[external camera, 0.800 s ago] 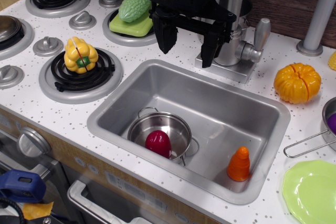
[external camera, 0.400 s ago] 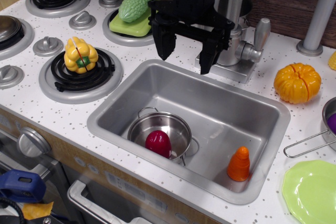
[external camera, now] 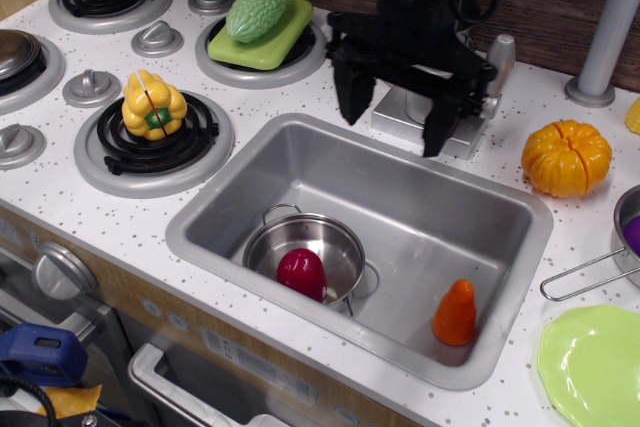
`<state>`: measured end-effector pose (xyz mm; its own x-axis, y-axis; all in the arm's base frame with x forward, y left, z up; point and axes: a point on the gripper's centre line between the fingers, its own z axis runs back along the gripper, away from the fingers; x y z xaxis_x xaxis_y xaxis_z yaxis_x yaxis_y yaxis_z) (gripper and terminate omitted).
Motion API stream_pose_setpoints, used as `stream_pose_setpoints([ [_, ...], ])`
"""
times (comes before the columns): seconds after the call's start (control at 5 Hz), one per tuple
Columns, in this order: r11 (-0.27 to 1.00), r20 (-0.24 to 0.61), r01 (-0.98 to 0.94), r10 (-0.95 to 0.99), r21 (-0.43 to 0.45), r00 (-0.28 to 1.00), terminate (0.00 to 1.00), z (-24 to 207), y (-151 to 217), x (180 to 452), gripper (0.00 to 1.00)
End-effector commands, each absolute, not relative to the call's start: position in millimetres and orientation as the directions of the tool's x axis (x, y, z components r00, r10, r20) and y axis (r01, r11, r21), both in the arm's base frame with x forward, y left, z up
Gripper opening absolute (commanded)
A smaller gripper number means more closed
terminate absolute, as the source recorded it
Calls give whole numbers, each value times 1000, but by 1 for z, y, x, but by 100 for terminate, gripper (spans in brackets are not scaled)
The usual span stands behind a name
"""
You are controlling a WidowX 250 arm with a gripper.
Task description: Turn faucet front to left
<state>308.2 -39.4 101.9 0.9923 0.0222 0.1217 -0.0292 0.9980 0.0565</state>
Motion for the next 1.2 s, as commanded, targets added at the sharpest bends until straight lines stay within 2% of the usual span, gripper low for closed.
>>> stream_pose_setpoints([
  [0.0, 997, 208, -32, 16, 75, 978, 0, 118, -54, 330, 100],
  [0.4, 997, 231, -10, -9, 81, 973, 0, 120, -58, 343, 100],
  [1.0, 993, 246, 62, -84, 98, 966, 0, 121, -27, 358, 100],
])
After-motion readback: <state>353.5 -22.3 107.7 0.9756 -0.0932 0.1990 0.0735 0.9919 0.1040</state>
